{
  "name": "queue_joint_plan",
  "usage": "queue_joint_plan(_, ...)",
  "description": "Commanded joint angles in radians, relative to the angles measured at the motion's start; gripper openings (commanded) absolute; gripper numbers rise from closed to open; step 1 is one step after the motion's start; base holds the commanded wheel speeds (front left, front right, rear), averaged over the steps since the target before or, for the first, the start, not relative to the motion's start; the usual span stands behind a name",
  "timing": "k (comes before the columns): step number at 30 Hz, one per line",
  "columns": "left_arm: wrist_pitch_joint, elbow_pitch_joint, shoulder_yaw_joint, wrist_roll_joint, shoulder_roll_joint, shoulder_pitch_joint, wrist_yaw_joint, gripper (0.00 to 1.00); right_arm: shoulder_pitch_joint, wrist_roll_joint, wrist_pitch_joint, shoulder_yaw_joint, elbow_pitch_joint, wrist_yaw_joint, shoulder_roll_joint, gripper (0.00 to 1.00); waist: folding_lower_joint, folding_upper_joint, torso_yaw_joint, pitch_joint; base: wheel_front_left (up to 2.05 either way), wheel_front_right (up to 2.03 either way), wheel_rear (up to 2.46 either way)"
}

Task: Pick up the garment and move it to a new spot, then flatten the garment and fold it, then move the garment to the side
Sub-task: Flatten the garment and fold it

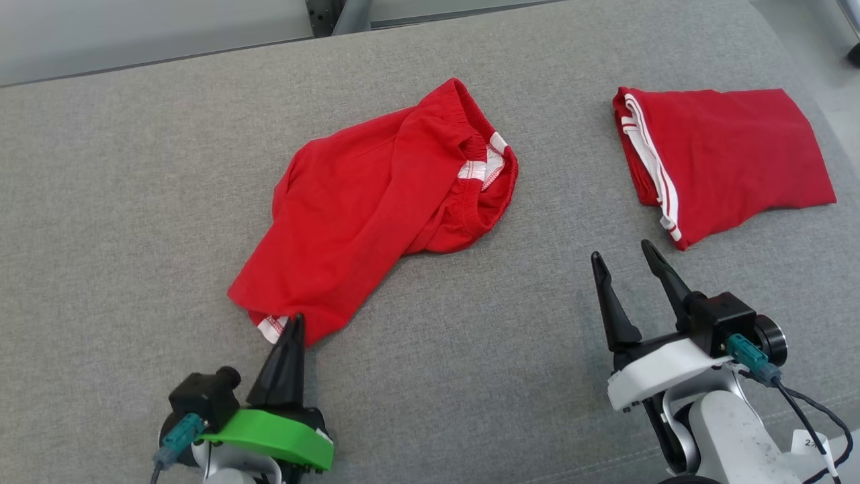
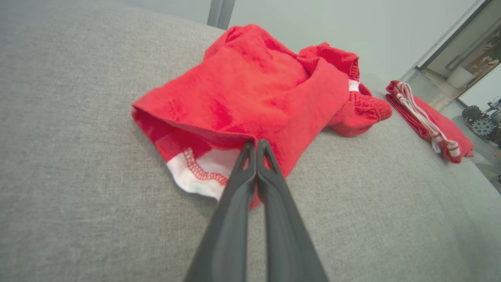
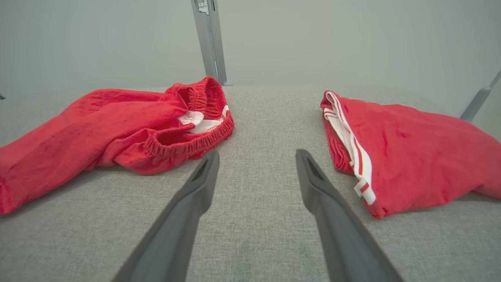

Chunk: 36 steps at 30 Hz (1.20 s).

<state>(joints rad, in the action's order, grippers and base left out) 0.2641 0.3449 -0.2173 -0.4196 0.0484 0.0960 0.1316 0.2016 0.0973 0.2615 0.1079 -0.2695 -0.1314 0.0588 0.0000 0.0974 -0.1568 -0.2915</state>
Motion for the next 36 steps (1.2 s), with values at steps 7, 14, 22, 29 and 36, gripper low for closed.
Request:
queue_joint_plan(7, 0.0, -0.201, 0.081, 0.027, 0.004, 0.024, -0.001, 0.0, -0.008, 0.019, 0.001, -0.014, -0.009, 0.002, -0.002, 1.0, 0.0, 0.0001, 0.025, 0.001, 0.0, 0.0, 0.0)
queue_joint_plan(14, 0.0, -0.158, 0.188, 0.074, 0.016, 0.157, -0.001, 0.0, 0.023, 0.035, 0.001, 0.013, -0.016, 0.002, -0.005, 1.0, 0.0, 0.0001, 0.028, -0.037, 0.0, 0.0, 0.0)
queue_joint_plan(22, -0.001, 0.05, 0.313, 0.132, 0.059, 0.313, -0.001, 0.0, 0.055, 0.047, 0.001, 0.02, -0.022, 0.002, -0.007, 1.0, 0.0, 0.0001, -0.022, -0.109, 0.0, 0.0, 0.0)
queue_joint_plan(29, -0.001, 0.207, 0.372, 0.207, 0.085, 0.403, -0.001, 0.0, 0.075, 0.05, 0.001, 0.02, -0.014, 0.002, -0.007, 1.0, 0.0, 0.0001, -0.051, -0.154, 0.0, 0.0, 0.0)
queue_joint_plan(36, 0.0, 0.217, 0.439, 0.265, 0.051, 0.384, -0.015, 1.0, 0.081, 0.062, 0.001, 0.031, 0.006, 0.002, -0.008, 1.0, 0.0, 0.0001, -0.026, -0.134, 0.0, 0.0, 0.0)
